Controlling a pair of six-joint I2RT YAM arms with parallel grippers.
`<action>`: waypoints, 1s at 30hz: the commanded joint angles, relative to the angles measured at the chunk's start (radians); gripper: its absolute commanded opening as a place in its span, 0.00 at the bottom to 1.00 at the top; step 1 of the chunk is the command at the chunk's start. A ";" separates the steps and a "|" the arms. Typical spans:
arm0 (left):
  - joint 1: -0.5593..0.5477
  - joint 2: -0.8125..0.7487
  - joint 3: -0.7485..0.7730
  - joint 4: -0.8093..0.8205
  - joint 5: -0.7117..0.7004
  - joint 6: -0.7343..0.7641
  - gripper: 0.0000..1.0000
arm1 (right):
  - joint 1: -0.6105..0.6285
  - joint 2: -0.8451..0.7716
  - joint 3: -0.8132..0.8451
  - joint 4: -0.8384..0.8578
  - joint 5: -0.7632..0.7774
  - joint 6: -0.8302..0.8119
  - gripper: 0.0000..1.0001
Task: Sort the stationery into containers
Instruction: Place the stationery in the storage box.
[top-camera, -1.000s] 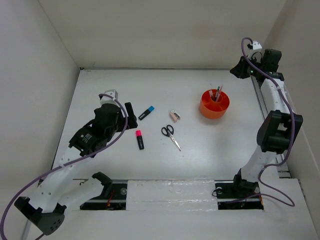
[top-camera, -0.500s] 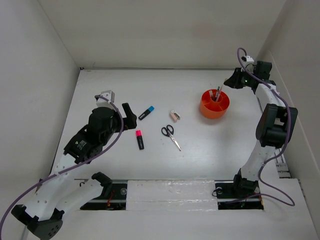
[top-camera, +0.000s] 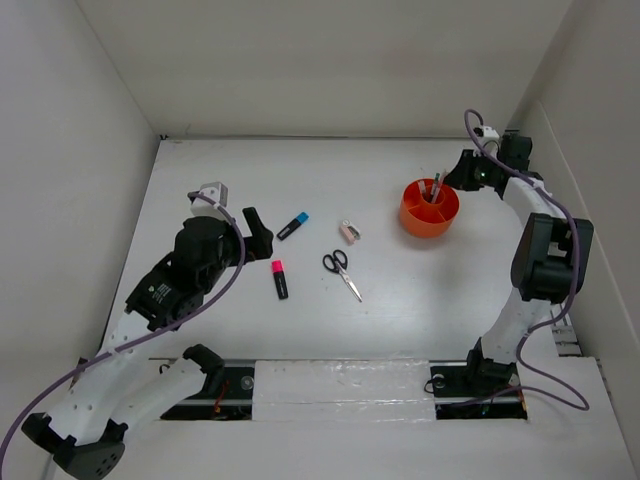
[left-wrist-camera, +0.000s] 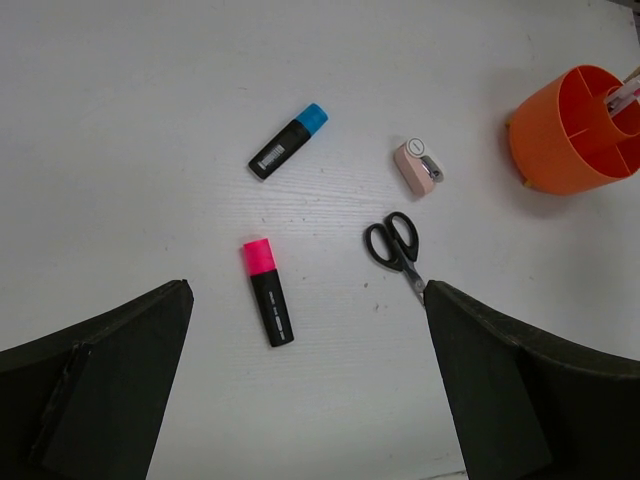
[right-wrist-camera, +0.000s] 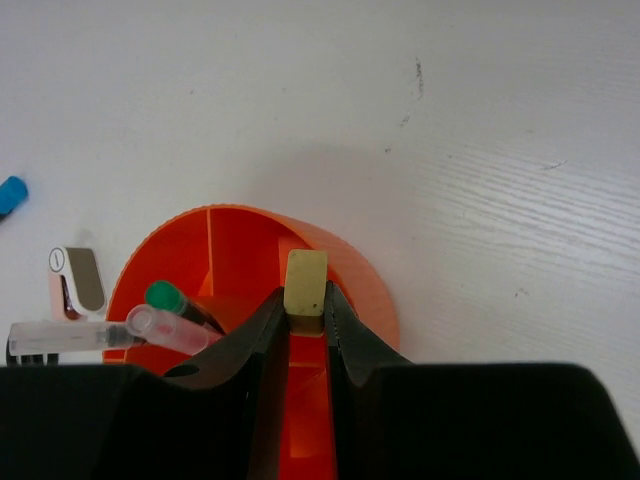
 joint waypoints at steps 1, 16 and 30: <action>0.000 -0.017 -0.003 0.033 0.016 0.014 1.00 | 0.012 -0.085 -0.028 0.063 0.039 0.015 0.00; 0.000 -0.017 -0.003 0.033 0.016 0.014 1.00 | 0.012 -0.108 -0.056 0.063 0.050 0.028 0.00; 0.000 -0.017 -0.003 0.033 0.016 0.014 1.00 | 0.021 -0.128 -0.065 0.063 0.061 0.028 0.05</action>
